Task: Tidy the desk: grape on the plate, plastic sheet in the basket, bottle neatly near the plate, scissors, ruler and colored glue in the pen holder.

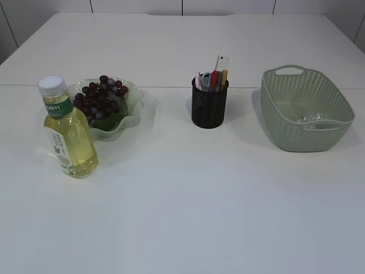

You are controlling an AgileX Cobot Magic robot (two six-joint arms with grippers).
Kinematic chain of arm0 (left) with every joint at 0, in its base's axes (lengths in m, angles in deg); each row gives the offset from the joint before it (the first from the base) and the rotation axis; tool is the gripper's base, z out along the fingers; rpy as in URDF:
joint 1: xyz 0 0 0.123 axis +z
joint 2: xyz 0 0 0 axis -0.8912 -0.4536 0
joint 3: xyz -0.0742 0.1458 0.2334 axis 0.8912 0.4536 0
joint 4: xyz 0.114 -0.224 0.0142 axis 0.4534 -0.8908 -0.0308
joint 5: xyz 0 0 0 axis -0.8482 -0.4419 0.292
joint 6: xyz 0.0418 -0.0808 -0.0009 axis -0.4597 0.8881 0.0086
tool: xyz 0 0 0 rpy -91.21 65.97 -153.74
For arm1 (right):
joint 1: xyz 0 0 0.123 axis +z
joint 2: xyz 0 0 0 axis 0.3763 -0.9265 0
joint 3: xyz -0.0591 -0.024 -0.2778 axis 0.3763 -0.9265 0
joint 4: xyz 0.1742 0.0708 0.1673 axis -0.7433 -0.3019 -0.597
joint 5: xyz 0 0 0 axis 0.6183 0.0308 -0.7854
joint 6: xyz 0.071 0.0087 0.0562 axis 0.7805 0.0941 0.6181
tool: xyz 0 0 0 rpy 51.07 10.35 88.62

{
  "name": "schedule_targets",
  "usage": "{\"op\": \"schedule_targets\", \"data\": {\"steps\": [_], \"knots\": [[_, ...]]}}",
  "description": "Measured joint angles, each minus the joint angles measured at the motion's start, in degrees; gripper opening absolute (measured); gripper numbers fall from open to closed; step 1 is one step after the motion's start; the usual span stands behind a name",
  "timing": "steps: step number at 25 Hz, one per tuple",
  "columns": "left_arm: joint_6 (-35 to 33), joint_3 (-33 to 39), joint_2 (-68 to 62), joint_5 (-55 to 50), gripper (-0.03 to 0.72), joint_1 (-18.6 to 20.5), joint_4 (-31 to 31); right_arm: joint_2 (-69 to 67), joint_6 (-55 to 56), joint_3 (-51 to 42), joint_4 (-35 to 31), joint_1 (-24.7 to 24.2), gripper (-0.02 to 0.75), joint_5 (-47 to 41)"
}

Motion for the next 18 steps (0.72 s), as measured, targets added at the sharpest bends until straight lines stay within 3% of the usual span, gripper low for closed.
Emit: {"op": "schedule_targets", "data": {"steps": [18], "knots": [[0.0,0.0,0.0,0.0,0.379,0.0,1.9,0.0,0.0,0.0,0.0,-1.6,0.33,0.0]]}}
